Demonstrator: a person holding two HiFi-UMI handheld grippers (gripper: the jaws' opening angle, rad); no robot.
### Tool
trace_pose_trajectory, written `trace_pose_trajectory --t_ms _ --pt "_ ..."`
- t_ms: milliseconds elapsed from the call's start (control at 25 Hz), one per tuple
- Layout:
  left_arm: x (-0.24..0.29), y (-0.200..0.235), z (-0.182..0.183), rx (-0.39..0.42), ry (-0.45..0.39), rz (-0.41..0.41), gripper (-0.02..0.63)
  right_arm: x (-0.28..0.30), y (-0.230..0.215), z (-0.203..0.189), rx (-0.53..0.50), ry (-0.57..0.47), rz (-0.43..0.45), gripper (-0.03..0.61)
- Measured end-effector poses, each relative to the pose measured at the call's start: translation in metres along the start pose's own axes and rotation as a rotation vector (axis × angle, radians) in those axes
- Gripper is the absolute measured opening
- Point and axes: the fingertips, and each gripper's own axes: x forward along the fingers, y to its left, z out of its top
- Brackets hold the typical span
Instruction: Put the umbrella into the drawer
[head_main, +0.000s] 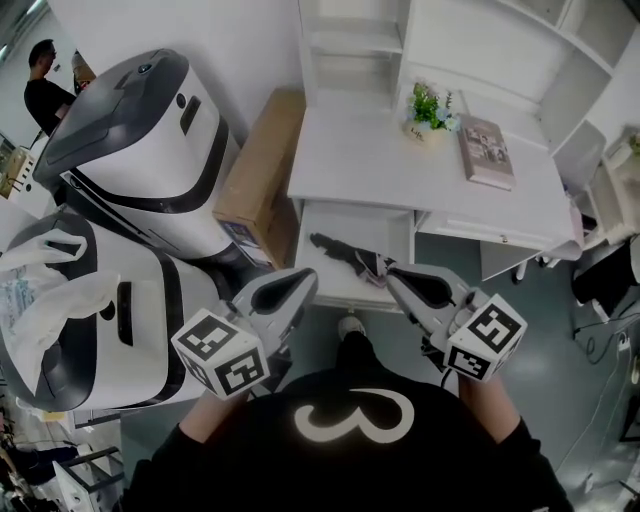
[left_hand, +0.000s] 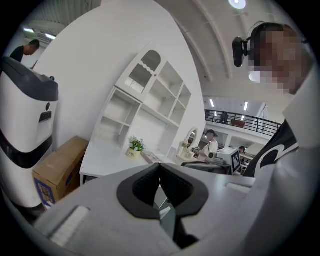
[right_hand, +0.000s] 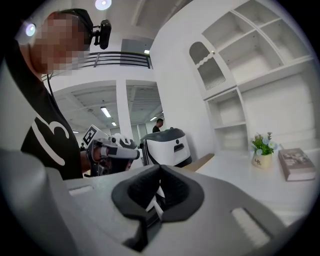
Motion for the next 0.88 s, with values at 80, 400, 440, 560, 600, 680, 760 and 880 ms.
trace_pose_trajectory --t_ms 80,400,440,560,600,680,760,880 --pt "-0.001 -0.004 -0.001 0.011 0.001 -0.011 0.008 -0.003 0.004 0.0 0.005 -0.007 -0.001 0.003" --pt "-0.004 -0.006 -0.006 0.001 0.007 -0.012 0.008 -0.004 0.009 -0.008 -0.014 0.013 -0.006 0.003" --pt "-0.004 -0.006 -0.007 0.0 0.009 -0.012 0.008 -0.004 0.009 -0.008 -0.014 0.014 -0.005 0.003" --pt "-0.002 -0.005 -0.009 -0.001 0.018 -0.01 0.008 -0.004 0.01 -0.008 -0.022 0.012 0.009 0.003" --pt "-0.001 -0.004 -0.01 -0.003 0.019 -0.011 0.008 -0.004 0.011 -0.008 -0.026 0.011 0.015 0.003" --pt "0.0 -0.003 -0.011 -0.007 0.021 -0.009 0.008 -0.003 0.012 -0.008 -0.031 0.011 0.021 0.003" --pt "0.001 0.0 -0.012 -0.011 0.026 -0.003 0.008 -0.002 0.01 -0.009 -0.031 0.015 0.019 0.003" --pt "0.003 0.003 -0.012 -0.014 0.031 0.002 0.008 -0.001 0.006 -0.009 -0.032 0.017 0.014 0.003"
